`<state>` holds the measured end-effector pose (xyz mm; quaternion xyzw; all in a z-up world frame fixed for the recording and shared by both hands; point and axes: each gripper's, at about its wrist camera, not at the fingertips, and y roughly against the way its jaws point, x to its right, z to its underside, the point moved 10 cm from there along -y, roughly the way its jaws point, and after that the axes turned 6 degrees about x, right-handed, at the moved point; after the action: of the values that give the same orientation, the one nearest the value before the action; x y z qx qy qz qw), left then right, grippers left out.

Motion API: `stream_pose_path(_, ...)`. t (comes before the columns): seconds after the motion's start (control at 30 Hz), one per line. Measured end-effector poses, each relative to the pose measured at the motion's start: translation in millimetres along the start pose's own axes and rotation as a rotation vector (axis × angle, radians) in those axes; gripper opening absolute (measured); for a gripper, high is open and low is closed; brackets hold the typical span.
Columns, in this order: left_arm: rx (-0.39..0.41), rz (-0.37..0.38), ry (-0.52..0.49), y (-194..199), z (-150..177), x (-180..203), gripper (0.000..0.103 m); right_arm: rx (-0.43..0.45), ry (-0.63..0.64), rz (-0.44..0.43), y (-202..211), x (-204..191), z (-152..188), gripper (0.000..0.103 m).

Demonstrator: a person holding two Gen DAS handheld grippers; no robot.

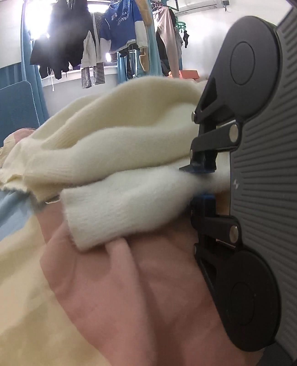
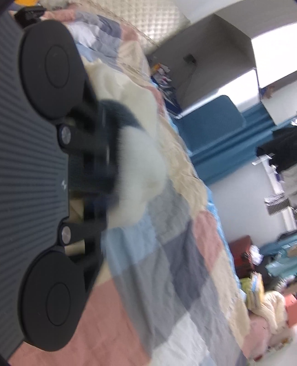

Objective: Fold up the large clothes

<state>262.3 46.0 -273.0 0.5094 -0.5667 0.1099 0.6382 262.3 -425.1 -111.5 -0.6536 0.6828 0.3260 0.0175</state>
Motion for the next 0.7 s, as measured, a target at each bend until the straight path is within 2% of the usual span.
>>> stream_pose_path(0.03, 0.001, -0.001, -0.008, -1, -1, 1, 0.016, 0.043, -0.01, 0.019, 2, 2, -5, 0.101)
stream_pose_path(0.07, 0.001, -0.005, -0.021, -2, -1, 2, 0.016, 0.061, -0.013, 0.032, 1, 5, -8, 0.098)
stream_pose_path(0.13, -0.003, -0.012, -0.04, -3, -2, 3, 0.015, 0.044, -0.036, 0.042, -10, 11, -8, 0.098)
stream_pose_path(0.3, 0.002, -0.022, -0.069, -4, -3, 6, 0.015, 0.005, -0.248, 0.081, -46, 30, -6, 0.098)
stream_pose_path(0.57, 0.013, -0.026, -0.103, -4, -4, 6, 0.015, -0.067, -0.349, 0.135, -94, 23, 12, 0.098)
stream_pose_path(0.7, 0.038, -0.033, -0.146, -1, -11, 12, 0.012, -0.113, -0.362, 0.091, -104, 12, 32, 0.098)
